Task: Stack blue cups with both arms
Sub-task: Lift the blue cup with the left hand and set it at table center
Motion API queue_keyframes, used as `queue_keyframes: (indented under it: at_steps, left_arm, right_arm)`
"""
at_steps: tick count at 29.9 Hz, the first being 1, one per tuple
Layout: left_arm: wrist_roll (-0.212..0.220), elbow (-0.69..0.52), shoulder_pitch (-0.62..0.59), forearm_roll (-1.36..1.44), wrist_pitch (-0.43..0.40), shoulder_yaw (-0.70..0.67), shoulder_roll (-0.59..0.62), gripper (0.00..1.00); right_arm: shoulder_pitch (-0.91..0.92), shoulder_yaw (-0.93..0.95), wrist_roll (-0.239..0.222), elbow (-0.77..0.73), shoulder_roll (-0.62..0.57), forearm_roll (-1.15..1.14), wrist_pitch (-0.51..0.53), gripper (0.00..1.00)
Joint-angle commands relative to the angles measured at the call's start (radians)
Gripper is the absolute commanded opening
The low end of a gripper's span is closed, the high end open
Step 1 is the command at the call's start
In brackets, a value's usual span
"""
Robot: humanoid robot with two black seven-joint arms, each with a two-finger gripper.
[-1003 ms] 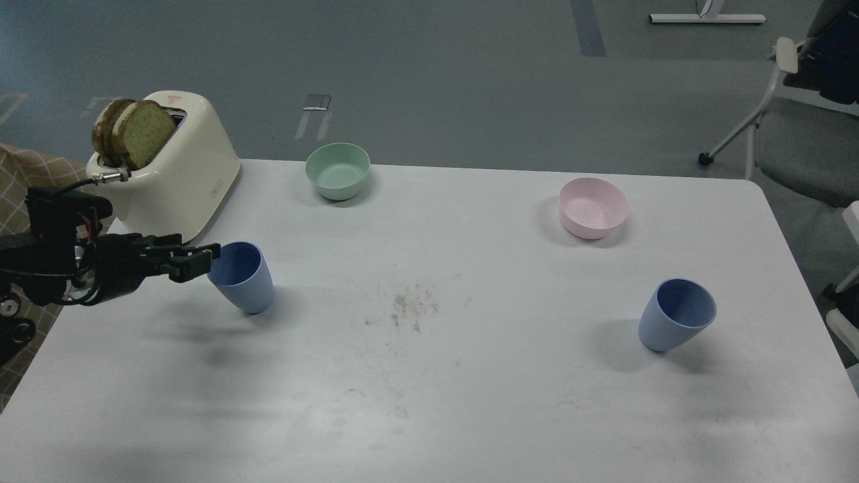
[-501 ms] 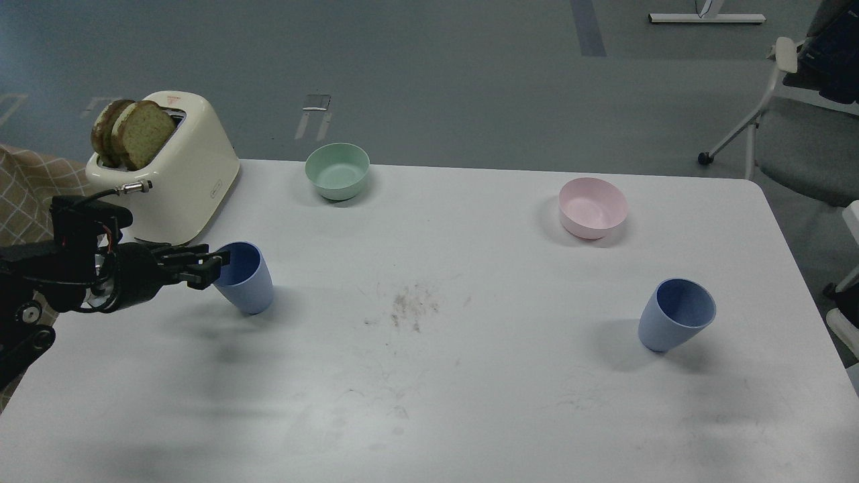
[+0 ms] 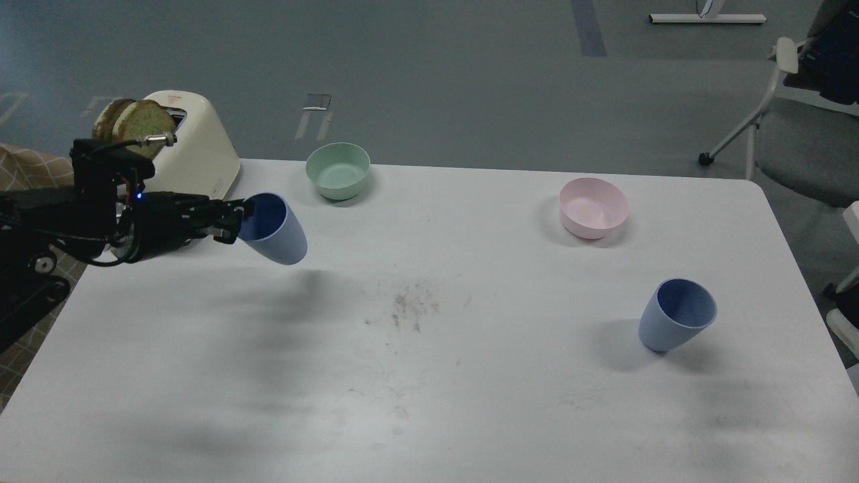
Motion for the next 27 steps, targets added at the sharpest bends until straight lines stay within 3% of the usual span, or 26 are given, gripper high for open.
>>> queue_keyframes:
  at_steps: [1,5,7,16,27]
  left_arm:
    - [0.009,-0.015,-0.235,0.001,-0.001,0.180,-0.084,0.00]
    - [0.017,-0.006,-0.390,0.003,-0.001,0.371,-0.164,0.00]
    - [0.024,0.008,-0.405,0.015,-0.001,0.418,-0.218,0.00]
    - [0.027,0.076,-0.386,0.084,-0.001,0.547,-0.312,0.00]
    - [0.047,0.105,-0.314,0.141,-0.001,0.558,-0.346,0.00]
  right_arm:
    - [-0.033,0.033,0.000,0.001,-0.008,0.001,0.000,1.00]
    - [-0.058,0.056,0.000,0.000,-0.028,0.001,0.000,1.00]
    - [-0.068,0.068,0.000,0.000,-0.035,0.009,0.000,1.00]
    - [-0.104,0.073,0.000,0.001,-0.048,0.049,0.000,1.00]
    - [-0.111,0.074,0.000,0.007,-0.050,0.049,0.000,1.00]
